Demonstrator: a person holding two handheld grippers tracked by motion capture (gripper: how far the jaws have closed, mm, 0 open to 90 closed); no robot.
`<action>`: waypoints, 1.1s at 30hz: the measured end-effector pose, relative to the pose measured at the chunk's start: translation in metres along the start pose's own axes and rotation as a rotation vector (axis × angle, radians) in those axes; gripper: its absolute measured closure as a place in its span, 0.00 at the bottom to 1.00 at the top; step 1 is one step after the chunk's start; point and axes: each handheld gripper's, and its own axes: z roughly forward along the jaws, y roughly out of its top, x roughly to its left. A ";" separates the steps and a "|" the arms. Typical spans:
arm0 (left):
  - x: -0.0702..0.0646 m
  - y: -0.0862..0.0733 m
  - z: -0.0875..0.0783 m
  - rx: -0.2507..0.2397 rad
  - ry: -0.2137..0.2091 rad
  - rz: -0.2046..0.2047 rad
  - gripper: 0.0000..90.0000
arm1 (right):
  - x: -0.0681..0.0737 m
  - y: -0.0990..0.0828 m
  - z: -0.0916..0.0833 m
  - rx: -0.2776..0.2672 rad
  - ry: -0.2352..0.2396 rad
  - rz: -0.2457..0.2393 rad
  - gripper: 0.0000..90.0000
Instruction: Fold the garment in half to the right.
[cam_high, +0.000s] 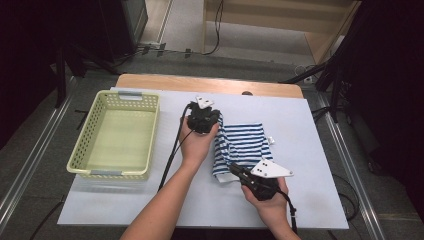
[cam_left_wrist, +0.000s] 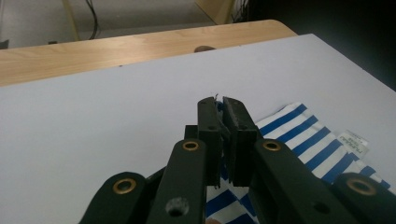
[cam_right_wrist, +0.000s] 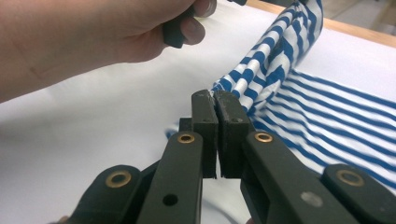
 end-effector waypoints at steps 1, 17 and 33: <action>-0.004 0.000 0.004 0.002 -0.007 0.006 0.97 | -0.003 -0.002 -0.003 -0.002 -0.006 0.005 0.95; -0.045 0.004 0.059 0.064 -0.048 0.037 0.97 | -0.044 -0.032 -0.027 0.038 -0.105 0.070 0.96; -0.069 0.009 0.090 0.117 -0.082 0.035 0.96 | -0.065 -0.046 -0.044 0.047 -0.162 0.096 0.96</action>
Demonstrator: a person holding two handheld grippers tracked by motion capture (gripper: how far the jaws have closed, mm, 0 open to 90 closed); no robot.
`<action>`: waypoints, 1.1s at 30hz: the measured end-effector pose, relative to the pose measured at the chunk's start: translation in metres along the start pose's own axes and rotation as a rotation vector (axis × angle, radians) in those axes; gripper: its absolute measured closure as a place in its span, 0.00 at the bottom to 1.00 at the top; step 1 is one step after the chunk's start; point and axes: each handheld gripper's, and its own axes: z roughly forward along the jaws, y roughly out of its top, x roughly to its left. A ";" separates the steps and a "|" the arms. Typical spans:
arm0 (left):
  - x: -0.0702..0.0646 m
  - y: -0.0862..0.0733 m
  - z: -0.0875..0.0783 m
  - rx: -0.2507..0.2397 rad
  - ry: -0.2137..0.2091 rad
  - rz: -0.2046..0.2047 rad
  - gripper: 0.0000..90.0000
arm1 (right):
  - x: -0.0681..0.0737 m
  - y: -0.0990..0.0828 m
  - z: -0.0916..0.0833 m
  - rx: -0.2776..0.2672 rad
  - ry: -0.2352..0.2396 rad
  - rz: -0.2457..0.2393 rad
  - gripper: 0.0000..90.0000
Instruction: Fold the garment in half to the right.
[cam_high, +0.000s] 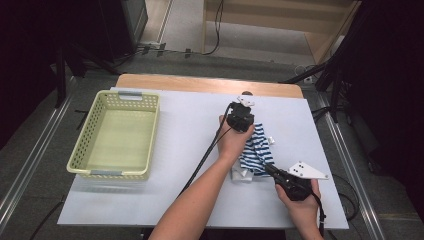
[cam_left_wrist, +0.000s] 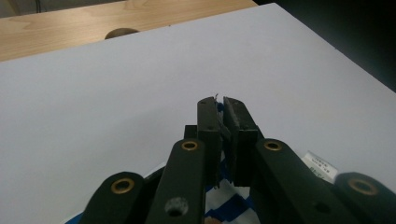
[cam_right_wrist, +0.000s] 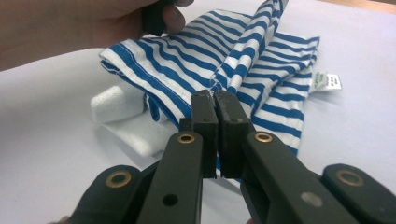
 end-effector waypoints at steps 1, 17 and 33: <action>-0.001 0.000 0.003 0.009 0.007 0.002 0.96 | -0.001 -0.001 0.000 0.005 -0.002 0.003 0.96; -0.008 0.002 0.027 0.072 -0.040 -0.001 0.98 | -0.016 -0.016 -0.002 0.052 -0.051 0.026 0.97; -0.012 0.000 0.038 0.104 -0.073 0.001 0.98 | -0.014 -0.021 -0.005 0.073 -0.071 0.025 0.97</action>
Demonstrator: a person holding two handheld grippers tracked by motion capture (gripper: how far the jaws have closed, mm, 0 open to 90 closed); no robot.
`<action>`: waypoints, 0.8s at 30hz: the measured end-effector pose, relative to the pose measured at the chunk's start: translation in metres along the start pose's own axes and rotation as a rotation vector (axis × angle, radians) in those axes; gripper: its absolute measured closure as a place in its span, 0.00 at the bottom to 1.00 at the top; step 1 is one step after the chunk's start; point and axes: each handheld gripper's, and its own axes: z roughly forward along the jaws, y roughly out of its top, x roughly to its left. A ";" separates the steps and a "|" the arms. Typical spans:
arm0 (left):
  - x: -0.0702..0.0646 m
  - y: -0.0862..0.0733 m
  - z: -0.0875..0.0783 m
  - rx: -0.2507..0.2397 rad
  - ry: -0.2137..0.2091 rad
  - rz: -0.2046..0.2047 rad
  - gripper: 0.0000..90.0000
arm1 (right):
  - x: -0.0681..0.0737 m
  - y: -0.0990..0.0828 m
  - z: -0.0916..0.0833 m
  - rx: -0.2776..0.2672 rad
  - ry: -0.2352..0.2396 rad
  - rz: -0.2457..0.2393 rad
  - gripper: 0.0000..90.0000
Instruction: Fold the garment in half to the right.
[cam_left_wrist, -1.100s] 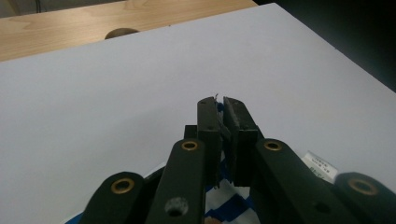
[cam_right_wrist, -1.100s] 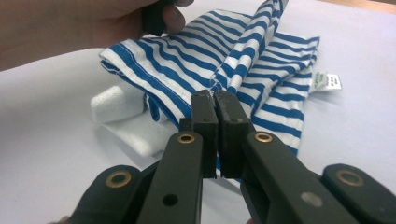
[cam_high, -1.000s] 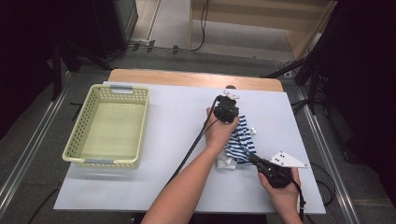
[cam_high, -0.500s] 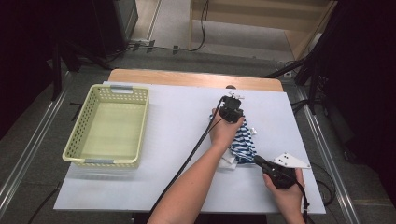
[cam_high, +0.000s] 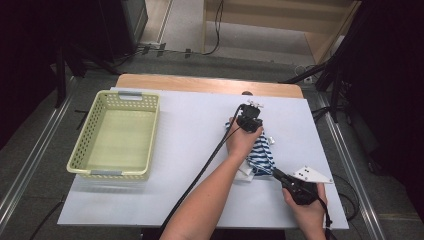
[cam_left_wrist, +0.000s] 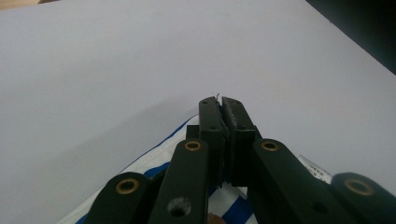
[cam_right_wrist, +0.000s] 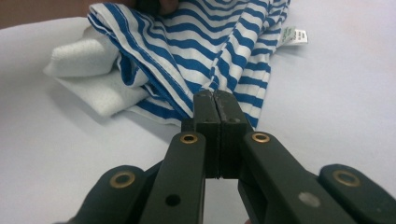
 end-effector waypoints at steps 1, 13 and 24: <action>0.000 0.000 0.000 -0.001 -0.004 -0.001 0.98 | -0.001 -0.001 0.001 0.002 0.000 -0.002 0.97; 0.032 -0.006 -0.042 -0.103 -0.058 -0.042 0.56 | -0.011 0.003 -0.011 -0.036 -0.070 0.050 0.59; 0.077 -0.047 -0.063 -0.043 0.030 -0.102 0.61 | -0.012 0.005 0.008 0.033 -0.074 0.077 0.64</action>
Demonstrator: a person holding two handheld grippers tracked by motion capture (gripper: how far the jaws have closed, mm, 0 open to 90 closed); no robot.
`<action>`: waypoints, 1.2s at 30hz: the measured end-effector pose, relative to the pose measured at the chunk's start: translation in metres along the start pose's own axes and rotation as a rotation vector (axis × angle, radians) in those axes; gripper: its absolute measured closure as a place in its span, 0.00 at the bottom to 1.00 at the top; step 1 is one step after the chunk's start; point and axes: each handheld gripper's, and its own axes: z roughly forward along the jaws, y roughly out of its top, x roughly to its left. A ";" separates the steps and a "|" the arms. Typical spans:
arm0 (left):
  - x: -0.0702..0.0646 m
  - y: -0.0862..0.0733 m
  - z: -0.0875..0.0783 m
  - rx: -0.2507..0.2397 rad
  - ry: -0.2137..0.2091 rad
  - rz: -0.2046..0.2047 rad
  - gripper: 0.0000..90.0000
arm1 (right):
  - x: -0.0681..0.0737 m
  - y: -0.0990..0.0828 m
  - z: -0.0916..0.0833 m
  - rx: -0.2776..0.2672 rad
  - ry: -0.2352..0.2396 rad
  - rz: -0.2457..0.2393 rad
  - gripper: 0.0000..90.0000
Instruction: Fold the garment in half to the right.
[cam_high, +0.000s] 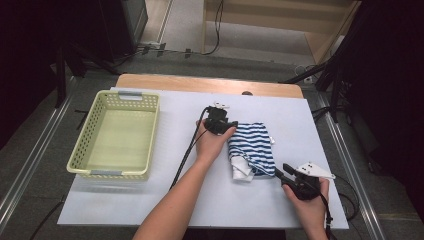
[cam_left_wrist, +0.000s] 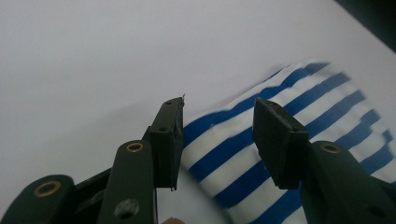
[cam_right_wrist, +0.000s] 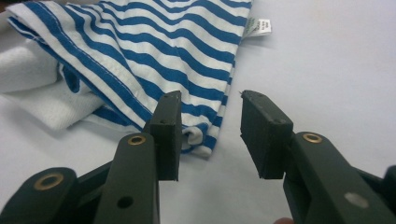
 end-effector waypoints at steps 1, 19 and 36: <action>0.002 -0.002 0.000 0.006 0.001 -0.008 0.61 | 0.000 0.001 0.003 0.010 0.000 0.002 0.64; -0.002 -0.008 0.003 0.036 0.027 -0.006 0.83 | -0.002 0.002 0.014 0.111 0.064 0.029 0.81; 0.005 -0.006 -0.001 0.040 0.001 -0.010 0.97 | 0.006 0.000 0.012 0.100 0.097 0.018 0.92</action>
